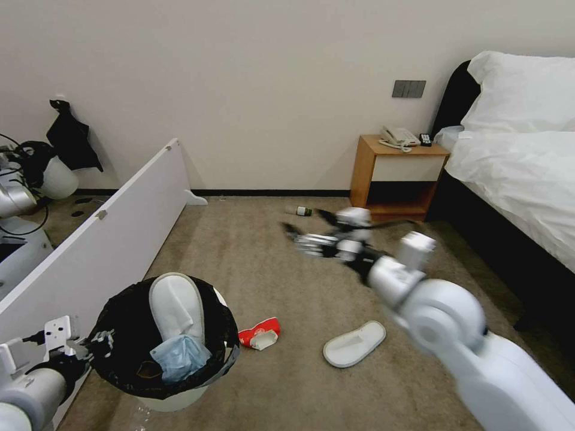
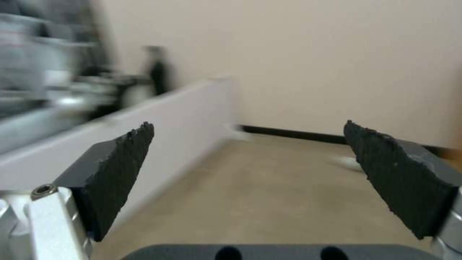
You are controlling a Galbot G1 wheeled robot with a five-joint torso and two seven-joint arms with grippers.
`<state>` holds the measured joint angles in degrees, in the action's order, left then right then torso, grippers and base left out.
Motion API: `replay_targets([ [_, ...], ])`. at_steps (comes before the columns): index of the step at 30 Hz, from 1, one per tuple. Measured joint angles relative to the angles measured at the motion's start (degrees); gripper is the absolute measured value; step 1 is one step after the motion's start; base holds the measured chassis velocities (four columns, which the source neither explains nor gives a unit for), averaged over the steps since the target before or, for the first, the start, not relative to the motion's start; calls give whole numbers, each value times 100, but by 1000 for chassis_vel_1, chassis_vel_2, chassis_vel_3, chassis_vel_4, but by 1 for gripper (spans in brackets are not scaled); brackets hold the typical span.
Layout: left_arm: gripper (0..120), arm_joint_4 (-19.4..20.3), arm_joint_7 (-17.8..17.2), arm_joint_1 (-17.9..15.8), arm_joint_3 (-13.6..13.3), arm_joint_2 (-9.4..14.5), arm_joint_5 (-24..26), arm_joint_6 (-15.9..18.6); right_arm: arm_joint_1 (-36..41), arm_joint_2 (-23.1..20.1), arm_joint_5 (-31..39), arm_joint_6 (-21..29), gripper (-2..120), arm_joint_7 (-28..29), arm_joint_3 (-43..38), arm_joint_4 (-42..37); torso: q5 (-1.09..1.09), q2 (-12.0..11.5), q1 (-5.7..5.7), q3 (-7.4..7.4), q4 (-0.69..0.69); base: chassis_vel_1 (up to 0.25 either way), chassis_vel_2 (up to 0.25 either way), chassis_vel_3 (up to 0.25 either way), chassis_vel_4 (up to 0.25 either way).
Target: Pick up the trash bin, then pick up the garbage from the floor and place it into the trash bin.
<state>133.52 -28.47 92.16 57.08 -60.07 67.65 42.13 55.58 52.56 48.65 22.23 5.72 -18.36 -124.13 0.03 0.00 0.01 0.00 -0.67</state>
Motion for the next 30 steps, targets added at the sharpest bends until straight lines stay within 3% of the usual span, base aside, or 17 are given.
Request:
replay_targets([
  [3,4,-28,48,10,-50,-24,-58,0,642,3,-378,-13,100,-4,-650,-98,-1,0,0,0,-1,0,0,0,0],
  [5,4,6,201,208,-32,-98,-204,0,2204,203,-1304,-53,100,-56,-1943,-414,0,0,0,-1,1,0,0,0,0],
  [7,4,27,221,248,0,-108,-212,0,2445,267,-1451,-90,100,-62,-2159,-485,-2,0,0,0,1,0,0,0,0],
  [9,4,75,265,283,121,-114,-219,0,3258,680,-1973,-260,100,-114,-2857,-671,-2,1,-1,-1,5,0,0,0,0],
  [12,4,39,246,176,99,-97,-230,0,3458,925,-2177,-391,100,-118,-3012,-662,-3,1,-1,-1,1,0,0,0,0],
  [13,4,18,242,134,83,-108,-298,0,3697,1316,-2611,-626,100,-126,-3167,-609,-3,1,0,-1,2,0,0,0,0],
  [14,4,18,242,134,83,-108,-298,0,3697,1316,-2611,-626,100,-126,-3167,-609,-3,1,0,-1,2,0,0,0,0],
  [15,4,12,291,163,84,-150,-499,-1,3928,1684,-3235,-1026,100,-252,-3284,-535,-2,1,-1,-1,0,0,0,0,0],
  [16,4,12,291,163,84,-150,-499,-1,3928,1684,-3235,-1026,100,-252,-3284,-535,-2,1,-1,-1,0,0,0,0,0],
  [17,4,-38,327,162,72,-197,-691,0,4051,2040,-3908,-1762,100,-404,-3310,-306,-5,1,-1,-1,1,0,0,0,0],
  [18,4,-70,329,155,70,-224,-762,0,4058,2259,-4235,-2029,100,-448,-3310,-170,-4,1,-1,-1,5,0,0,0,0],
  [25,4,-196,377,128,113,-231,-902,0,4109,2858,-4704,-2594,100,-454,-3297,310,-4,1,-1,0,2,0,0,0,0],
  [30,4,-322,417,109,295,-211,-918,0,4126,3081,-4730,-2764,100,-466,-3274,540,-4,1,0,0,2,0,0,0,0],
])
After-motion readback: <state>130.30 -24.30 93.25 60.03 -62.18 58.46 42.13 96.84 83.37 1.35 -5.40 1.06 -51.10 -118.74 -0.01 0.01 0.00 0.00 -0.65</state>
